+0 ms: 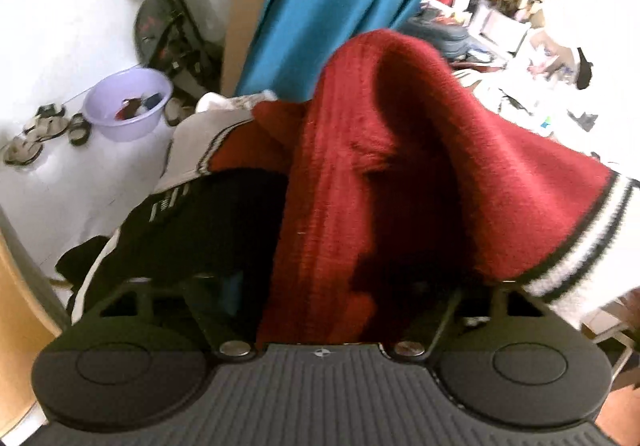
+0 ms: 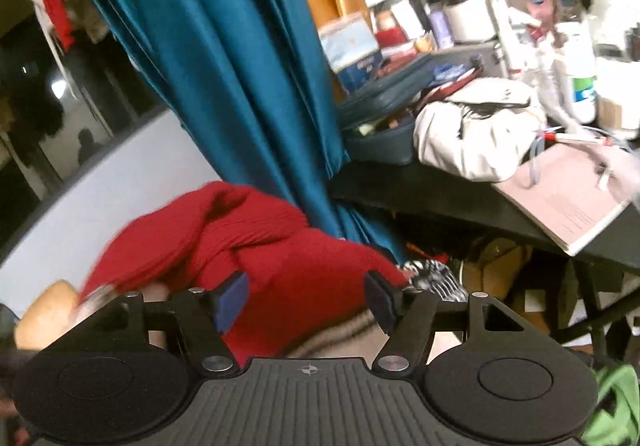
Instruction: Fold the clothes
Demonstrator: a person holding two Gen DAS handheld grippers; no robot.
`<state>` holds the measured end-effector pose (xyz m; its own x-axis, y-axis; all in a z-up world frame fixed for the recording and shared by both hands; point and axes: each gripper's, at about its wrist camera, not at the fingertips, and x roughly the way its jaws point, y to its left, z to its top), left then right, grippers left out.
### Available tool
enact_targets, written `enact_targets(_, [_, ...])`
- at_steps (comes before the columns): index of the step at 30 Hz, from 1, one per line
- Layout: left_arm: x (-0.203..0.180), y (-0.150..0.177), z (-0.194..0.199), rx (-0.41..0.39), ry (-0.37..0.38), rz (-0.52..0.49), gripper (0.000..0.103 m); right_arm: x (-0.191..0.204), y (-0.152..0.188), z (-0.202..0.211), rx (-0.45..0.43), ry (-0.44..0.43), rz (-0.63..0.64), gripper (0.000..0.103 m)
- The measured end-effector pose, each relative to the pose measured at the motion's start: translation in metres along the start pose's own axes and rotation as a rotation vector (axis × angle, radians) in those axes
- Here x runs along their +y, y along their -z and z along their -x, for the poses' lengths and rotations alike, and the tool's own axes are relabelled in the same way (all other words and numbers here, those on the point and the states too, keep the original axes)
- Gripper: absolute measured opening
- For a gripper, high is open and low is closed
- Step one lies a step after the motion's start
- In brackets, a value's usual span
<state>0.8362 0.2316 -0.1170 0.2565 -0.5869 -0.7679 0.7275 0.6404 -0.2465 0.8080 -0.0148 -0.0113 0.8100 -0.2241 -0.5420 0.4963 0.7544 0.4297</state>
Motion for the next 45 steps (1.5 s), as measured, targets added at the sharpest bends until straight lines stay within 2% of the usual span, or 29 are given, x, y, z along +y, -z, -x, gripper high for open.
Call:
enact_targets(1, [-0.004, 0.0, 0.003, -0.01, -0.001, -0.02, 0.048, 0.003, -0.009, -0.021, 0.013, 0.013, 0.006, 0.062])
enact_targets(2, [-0.009, 0.0, 0.006, -0.02, -0.019, -0.047, 0.043, 0.006, -0.018, -0.04, 0.026, 0.033, 0.002, 0.063])
enact_targets(4, [-0.015, -0.001, 0.012, -0.04, -0.048, -0.084, 0.022, 0.011, -0.031, -0.075, 0.077, 0.072, 0.008, 0.063])
enact_targets(5, [-0.016, -0.002, 0.015, -0.05, -0.059, -0.093, 0.019, 0.013, -0.034, -0.088, 0.103, 0.093, 0.009, 0.062])
enact_targets(7, [-0.014, -0.004, 0.021, -0.061, -0.051, -0.077, 0.016, 0.014, -0.035, -0.109, 0.166, 0.103, -0.012, 0.025])
enact_targets(8, [-0.011, -0.003, 0.025, -0.067, -0.047, -0.071, 0.016, 0.013, -0.035, -0.116, 0.205, 0.088, -0.036, 0.015])
enact_targets(9, [-0.009, -0.003, 0.029, -0.073, -0.042, -0.065, 0.015, 0.013, -0.033, -0.112, 0.196, 0.081, -0.04, 0.013])
enact_targets(11, [-0.006, -0.001, 0.038, -0.086, -0.033, -0.063, 0.015, 0.016, -0.029, -0.098, 0.162, 0.06, -0.026, 0.012])
enact_targets(16, [-0.006, 0.006, 0.061, -0.093, -0.012, -0.1, 0.014, 0.019, -0.009, -0.011, 0.064, -0.131, -0.036, 0.01])
enact_targets(20, [-0.003, 0.023, 0.076, -0.063, 0.005, -0.156, 0.015, 0.028, 0.027, 0.06, 0.082, -0.199, 0.029, 0.008])
enact_targets(22, [0.001, 0.033, 0.074, -0.028, 0.012, -0.16, 0.015, 0.028, 0.052, 0.083, 0.126, -0.204, 0.031, 0.008])
enact_targets(24, [0.004, 0.04, 0.066, 0.01, 0.022, -0.149, 0.016, 0.022, 0.073, 0.092, 0.176, -0.21, -0.022, 0.004])
enact_targets(26, [0.006, 0.042, 0.057, 0.042, 0.033, -0.13, 0.024, 0.015, 0.089, 0.086, 0.233, -0.192, -0.06, 0.0])
enact_targets(27, [0.003, 0.039, 0.058, 0.029, 0.035, -0.136, 0.037, 0.012, 0.096, 0.08, 0.271, -0.17, -0.07, 0.0])
enact_targets(28, [0.001, 0.036, 0.058, 0.016, 0.037, -0.142, 0.054, 0.012, 0.102, 0.075, 0.301, -0.142, -0.064, 0.0])
enact_targets(29, [-0.002, 0.033, 0.059, 0.003, 0.039, -0.149, 0.062, 0.011, 0.109, 0.069, 0.329, -0.113, -0.056, 0.0])
enact_targets(30, [-0.005, 0.03, 0.06, -0.01, 0.041, -0.155, 0.072, 0.011, 0.107, 0.07, 0.32, -0.116, -0.054, 0.0])
enact_targets(32, [-0.01, 0.02, 0.062, -0.045, 0.042, -0.174, 0.075, 0.012, 0.103, 0.074, 0.294, -0.131, -0.053, 0.001])
enact_targets(34, [-0.017, 0.007, 0.065, -0.088, 0.04, -0.198, 0.086, 0.012, 0.091, 0.082, 0.246, -0.143, -0.051, 0.007])
enact_targets(35, [-0.02, 0.0, 0.067, -0.11, 0.039, -0.21, 0.088, 0.011, 0.086, 0.085, 0.221, -0.136, -0.051, 0.015])
enact_targets(37, [-0.027, -0.016, 0.066, -0.144, 0.05, -0.223, 0.092, 0.008, 0.074, 0.09, 0.174, -0.119, -0.049, 0.024])
enact_targets(40, [-0.039, -0.05, 0.047, -0.158, 0.131, -0.212, 0.096, 0.004, 0.061, 0.092, 0.126, -0.093, -0.044, 0.031])
enact_targets(42, [-0.054, -0.072, 0.023, -0.123, 0.177, -0.222, 0.096, 0.003, 0.055, 0.089, 0.101, -0.068, -0.045, 0.034])
enact_targets(45, [-0.071, -0.101, -0.016, -0.104, 0.066, -0.268, 0.099, -0.001, 0.047, 0.083, 0.064, -0.057, -0.065, 0.036])
